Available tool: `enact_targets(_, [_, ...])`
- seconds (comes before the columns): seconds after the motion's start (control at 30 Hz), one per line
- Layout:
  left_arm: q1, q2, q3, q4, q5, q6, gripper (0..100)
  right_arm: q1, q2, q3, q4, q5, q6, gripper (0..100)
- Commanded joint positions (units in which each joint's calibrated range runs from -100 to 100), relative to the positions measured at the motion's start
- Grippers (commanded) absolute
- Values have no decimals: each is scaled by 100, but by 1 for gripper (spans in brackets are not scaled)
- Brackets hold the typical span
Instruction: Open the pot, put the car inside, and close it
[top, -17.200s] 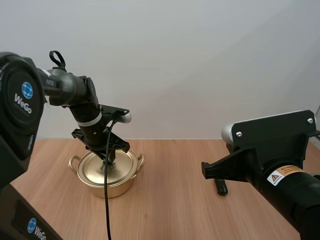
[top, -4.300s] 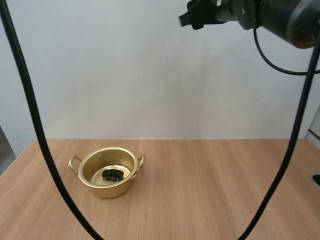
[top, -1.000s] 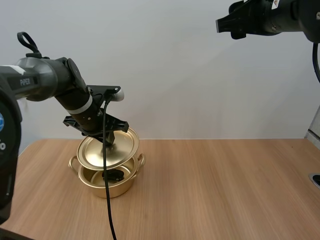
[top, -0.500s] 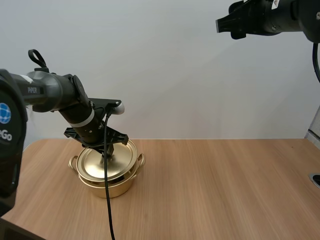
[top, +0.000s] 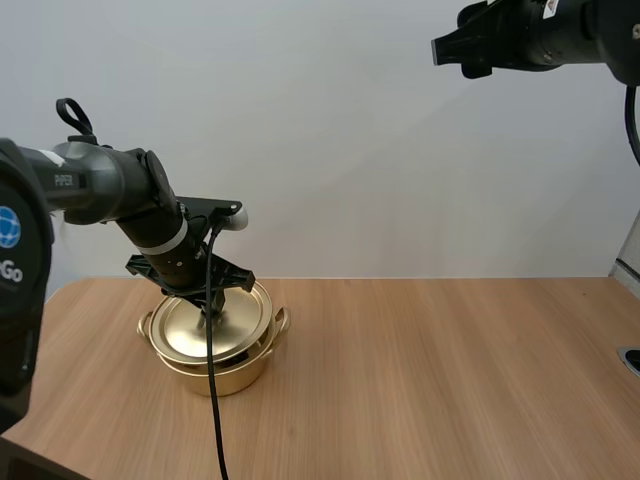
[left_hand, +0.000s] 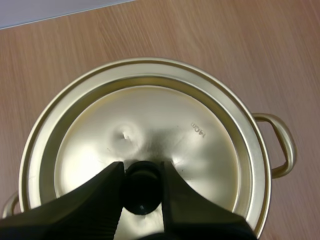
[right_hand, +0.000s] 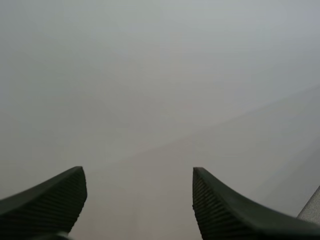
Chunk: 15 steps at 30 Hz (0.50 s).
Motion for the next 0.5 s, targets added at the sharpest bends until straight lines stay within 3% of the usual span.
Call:
enact_targets(0.0, [0, -2, -7, -6, 7, -4, 0, -2, -3, 3, -4, -3, 1, 100])
enact_targets(0.47, [0, -2, -7, -27, 25, -4, 0, -2, -3, 3, -4, -3, 1, 100])
